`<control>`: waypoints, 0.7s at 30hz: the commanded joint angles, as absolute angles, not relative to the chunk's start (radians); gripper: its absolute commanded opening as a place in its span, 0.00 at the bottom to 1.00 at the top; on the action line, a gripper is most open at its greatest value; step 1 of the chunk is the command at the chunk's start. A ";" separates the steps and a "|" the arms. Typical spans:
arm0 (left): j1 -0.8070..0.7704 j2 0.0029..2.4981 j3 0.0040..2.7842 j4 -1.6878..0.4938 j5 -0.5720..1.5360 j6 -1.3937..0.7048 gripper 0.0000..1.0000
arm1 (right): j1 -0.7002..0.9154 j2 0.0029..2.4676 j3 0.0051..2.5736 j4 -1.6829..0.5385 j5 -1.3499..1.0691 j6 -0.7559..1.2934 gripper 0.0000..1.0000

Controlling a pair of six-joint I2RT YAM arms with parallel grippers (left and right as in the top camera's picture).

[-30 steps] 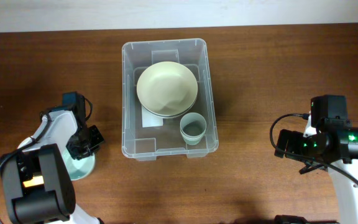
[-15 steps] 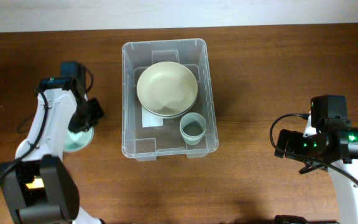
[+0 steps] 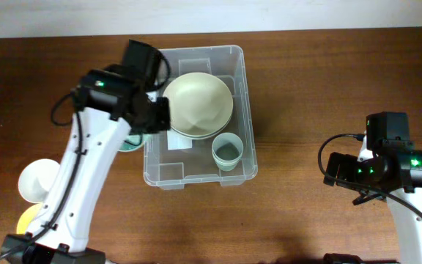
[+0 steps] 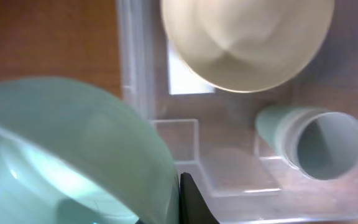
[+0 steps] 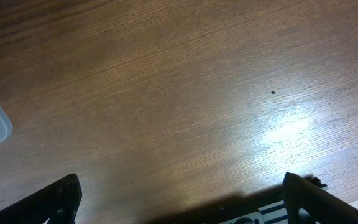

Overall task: Pack container
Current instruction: 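Carry the mint bowl into the container's front left and release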

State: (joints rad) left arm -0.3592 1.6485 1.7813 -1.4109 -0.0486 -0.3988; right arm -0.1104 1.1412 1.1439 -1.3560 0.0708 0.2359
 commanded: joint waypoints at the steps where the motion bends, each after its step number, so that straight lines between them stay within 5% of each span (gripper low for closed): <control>1: -0.436 1.651 1.785 -1.397 -0.045 -0.583 0.01 | -0.106 1.140 1.144 -1.353 0.080 0.244 0.99; 8: -0.566 1.657 1.749 -1.319 -0.049 -0.723 0.01 | -0.106 1.140 1.144 -1.354 0.074 0.243 0.99; 21: -0.575 1.690 1.446 -1.112 -0.049 -0.777 0.01 | -0.106 1.140 1.144 -1.354 0.064 0.242 0.99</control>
State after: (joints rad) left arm -0.5751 1.6730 1.5009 -1.1339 -0.0490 -0.7582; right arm -0.1104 1.1412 1.1439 -1.3560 0.0666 0.2359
